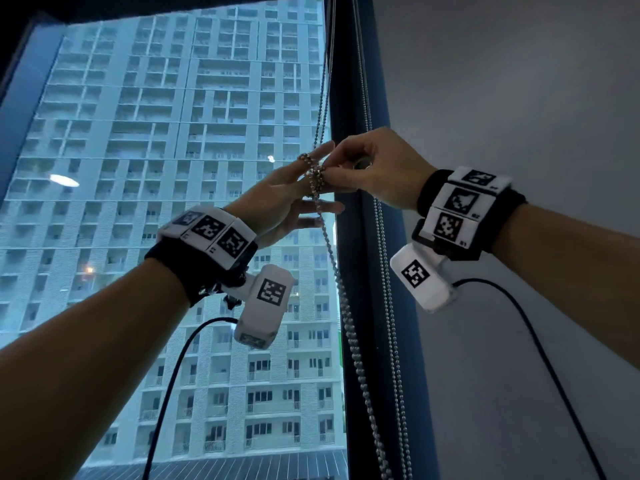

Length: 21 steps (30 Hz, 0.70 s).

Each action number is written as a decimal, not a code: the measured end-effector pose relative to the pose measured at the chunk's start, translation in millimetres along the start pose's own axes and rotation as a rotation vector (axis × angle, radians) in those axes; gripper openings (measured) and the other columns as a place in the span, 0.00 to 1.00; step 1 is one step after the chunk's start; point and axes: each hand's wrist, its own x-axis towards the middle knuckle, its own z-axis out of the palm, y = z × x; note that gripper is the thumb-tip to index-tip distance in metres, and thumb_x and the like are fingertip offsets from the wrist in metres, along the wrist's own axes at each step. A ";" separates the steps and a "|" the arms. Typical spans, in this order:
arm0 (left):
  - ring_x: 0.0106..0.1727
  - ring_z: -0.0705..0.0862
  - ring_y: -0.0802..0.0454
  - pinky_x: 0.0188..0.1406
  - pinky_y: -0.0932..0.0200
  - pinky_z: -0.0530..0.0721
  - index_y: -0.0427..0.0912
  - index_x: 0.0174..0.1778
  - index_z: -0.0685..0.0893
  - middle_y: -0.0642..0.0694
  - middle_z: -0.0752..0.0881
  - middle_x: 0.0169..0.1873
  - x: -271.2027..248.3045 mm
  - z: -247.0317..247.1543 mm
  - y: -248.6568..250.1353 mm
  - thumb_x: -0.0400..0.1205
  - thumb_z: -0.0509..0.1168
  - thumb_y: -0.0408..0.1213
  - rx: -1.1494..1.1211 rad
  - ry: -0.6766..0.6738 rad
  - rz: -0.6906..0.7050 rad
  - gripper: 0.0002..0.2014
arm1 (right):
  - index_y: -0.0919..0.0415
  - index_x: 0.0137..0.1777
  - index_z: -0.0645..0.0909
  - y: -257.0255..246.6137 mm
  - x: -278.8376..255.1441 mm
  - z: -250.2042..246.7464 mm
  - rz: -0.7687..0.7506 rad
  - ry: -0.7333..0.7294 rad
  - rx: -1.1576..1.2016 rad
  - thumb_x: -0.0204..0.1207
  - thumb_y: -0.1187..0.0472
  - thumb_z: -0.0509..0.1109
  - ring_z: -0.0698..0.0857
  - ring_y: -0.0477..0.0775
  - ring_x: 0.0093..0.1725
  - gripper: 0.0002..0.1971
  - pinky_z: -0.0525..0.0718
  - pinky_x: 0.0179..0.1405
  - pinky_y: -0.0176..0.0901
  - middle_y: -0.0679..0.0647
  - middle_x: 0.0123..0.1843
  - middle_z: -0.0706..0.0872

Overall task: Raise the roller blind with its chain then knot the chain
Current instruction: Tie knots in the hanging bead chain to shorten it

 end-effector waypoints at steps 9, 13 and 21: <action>0.32 0.82 0.56 0.36 0.62 0.80 0.50 0.78 0.69 0.48 0.87 0.37 -2.6 2.2 13.4 0.88 0.53 0.34 0.050 0.003 0.015 0.21 | 0.65 0.49 0.88 1.2 -4.4 -2.3 0.077 0.001 0.232 0.77 0.70 0.72 0.83 0.36 0.32 0.05 0.80 0.30 0.31 0.36 0.36 0.91; 0.27 0.75 0.58 0.29 0.65 0.74 0.49 0.79 0.68 0.48 0.85 0.32 -0.5 2.1 19.0 0.89 0.51 0.33 0.017 -0.015 0.011 0.21 | 0.62 0.53 0.89 -2.5 -3.1 -3.6 0.127 0.017 0.257 0.76 0.65 0.74 0.84 0.49 0.39 0.07 0.81 0.35 0.40 0.59 0.47 0.92; 0.21 0.68 0.58 0.24 0.65 0.70 0.48 0.80 0.65 0.53 0.73 0.20 -0.7 -0.1 11.4 0.89 0.44 0.28 -0.113 -0.065 -0.041 0.23 | 0.60 0.46 0.89 -15.1 -4.3 1.7 0.087 -0.007 0.119 0.77 0.65 0.74 0.84 0.44 0.36 0.03 0.85 0.32 0.39 0.45 0.37 0.90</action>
